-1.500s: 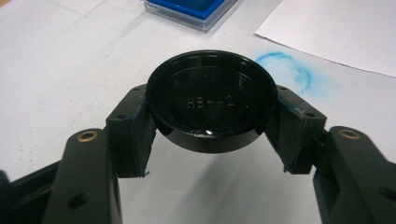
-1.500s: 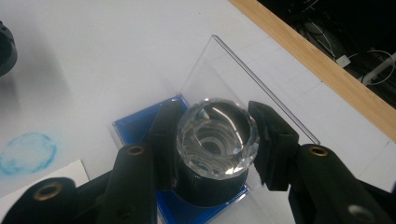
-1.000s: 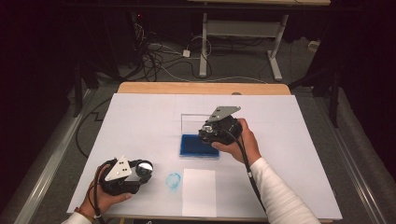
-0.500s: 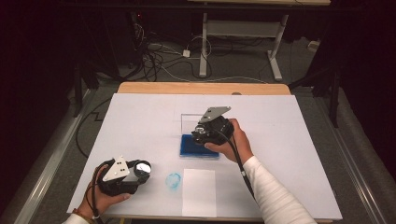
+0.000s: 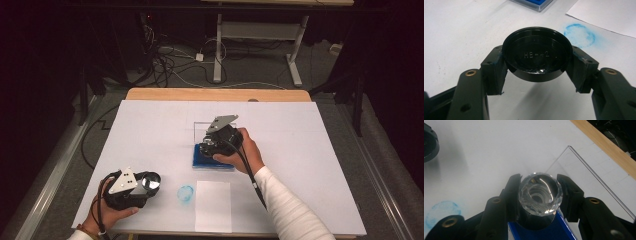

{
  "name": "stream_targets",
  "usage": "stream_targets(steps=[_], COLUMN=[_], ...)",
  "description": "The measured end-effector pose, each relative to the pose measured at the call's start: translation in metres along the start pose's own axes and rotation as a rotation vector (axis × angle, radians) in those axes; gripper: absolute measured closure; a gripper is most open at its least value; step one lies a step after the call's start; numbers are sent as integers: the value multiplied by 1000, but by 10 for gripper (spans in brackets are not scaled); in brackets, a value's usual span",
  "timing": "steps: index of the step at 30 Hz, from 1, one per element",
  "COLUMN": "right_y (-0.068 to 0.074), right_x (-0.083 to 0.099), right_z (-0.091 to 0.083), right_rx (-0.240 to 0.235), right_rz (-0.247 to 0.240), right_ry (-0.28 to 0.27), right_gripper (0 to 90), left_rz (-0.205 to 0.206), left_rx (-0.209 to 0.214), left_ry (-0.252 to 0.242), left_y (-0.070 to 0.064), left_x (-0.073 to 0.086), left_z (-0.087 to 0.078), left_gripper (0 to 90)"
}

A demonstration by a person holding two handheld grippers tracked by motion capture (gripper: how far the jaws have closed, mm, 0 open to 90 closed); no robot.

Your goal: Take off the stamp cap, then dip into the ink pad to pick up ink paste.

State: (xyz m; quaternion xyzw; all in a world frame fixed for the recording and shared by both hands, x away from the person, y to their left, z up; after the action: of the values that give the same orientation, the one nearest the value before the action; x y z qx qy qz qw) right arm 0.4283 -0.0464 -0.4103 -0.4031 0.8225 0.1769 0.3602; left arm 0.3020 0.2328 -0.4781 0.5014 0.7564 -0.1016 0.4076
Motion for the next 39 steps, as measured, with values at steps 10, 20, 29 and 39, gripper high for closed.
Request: stream_targets(steps=[10,20,29,39], right_y=[4,7,7,4], right_x=[2,5,9,13], right_z=[8,16,24,33], right_rx=[-7,-7,5,10], right_rz=[-1,-4,-6,15], right_ry=[14,35,68,72], right_gripper=[570,570,570,569], left_rz=[2,2,23,31], left_rx=[3,0,1,1], left_ry=[0,-1,-5,6], left_y=[-2,-1,-6,-9], left_x=[-1,-1,-6,-6], left_z=[0,1,0,0], left_gripper=[366,366,366,366])
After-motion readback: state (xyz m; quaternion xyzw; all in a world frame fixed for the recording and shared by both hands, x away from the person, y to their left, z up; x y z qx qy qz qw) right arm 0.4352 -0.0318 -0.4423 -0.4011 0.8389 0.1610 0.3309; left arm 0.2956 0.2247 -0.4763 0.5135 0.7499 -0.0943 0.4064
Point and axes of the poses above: each handheld gripper's, and its own axes: z roughly forward along the jaws, x roughly out of its underside, y roughly to its left, the point moved 3 cm from there along z, roughly forward along the jaws, and after that the axes turned 12 degrees about z, right-handed, at the moved point
